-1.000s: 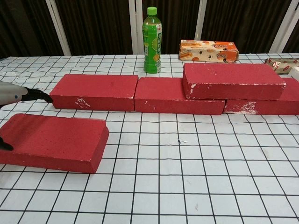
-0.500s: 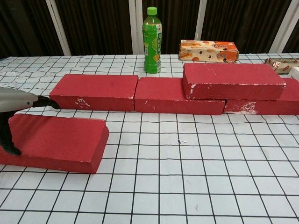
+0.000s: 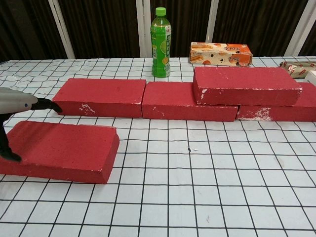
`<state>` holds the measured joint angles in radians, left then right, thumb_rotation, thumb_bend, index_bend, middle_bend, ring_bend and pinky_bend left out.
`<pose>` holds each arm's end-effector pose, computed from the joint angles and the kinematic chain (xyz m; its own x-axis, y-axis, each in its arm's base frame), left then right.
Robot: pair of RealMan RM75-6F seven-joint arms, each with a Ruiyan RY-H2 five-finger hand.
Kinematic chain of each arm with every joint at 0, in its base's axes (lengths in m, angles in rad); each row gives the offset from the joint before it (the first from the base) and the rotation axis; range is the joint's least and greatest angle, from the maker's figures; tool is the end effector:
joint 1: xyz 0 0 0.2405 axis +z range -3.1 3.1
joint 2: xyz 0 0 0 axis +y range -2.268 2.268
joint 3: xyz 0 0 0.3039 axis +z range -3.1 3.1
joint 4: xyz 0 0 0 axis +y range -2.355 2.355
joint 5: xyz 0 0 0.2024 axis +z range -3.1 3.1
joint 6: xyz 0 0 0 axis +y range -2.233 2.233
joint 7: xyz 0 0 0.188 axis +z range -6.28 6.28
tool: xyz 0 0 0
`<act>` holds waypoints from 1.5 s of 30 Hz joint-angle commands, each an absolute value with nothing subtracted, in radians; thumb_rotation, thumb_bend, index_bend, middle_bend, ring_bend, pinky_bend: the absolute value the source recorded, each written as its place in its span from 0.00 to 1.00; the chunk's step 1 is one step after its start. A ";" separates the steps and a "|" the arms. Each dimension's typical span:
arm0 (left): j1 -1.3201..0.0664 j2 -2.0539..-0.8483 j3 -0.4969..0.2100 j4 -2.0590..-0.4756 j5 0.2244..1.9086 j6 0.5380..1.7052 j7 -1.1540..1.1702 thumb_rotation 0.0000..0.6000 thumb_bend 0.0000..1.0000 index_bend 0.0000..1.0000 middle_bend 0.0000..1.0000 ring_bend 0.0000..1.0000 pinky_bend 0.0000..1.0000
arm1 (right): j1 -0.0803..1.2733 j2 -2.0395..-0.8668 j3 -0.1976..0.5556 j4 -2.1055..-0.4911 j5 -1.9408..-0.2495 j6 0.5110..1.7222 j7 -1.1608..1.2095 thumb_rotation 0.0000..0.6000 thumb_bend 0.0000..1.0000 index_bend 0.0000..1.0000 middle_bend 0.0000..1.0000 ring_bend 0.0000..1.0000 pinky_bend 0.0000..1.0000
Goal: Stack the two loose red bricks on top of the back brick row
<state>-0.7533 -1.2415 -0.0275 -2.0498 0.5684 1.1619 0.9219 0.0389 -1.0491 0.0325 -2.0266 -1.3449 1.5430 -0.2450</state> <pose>-0.2145 0.3402 0.0456 0.6445 0.4706 0.6027 0.7477 -0.2227 -0.6256 -0.3085 -0.2019 0.1928 0.2964 -0.0375 0.9543 -0.9396 0.1677 0.2984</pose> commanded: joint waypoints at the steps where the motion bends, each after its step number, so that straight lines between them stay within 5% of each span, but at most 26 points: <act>1: -0.756 -1.237 -0.024 -2.054 0.571 1.163 0.908 1.00 0.00 0.01 0.00 0.00 0.03 | 0.037 -1.048 0.033 -2.028 -1.344 1.542 -0.246 1.00 0.15 0.00 0.00 0.00 0.00; 39: -0.806 -1.299 0.037 -1.951 0.568 1.106 0.828 1.00 0.00 0.02 0.00 0.00 0.07 | 0.028 -1.043 0.054 -2.038 -1.325 1.511 -0.242 1.00 0.15 0.00 0.00 0.00 0.00; 45: -0.807 -1.317 0.043 -1.932 0.577 1.131 0.837 1.00 0.00 0.05 0.11 0.05 0.15 | 0.032 -1.044 0.055 -2.037 -1.320 1.497 -0.239 1.00 0.15 0.00 0.00 0.00 0.00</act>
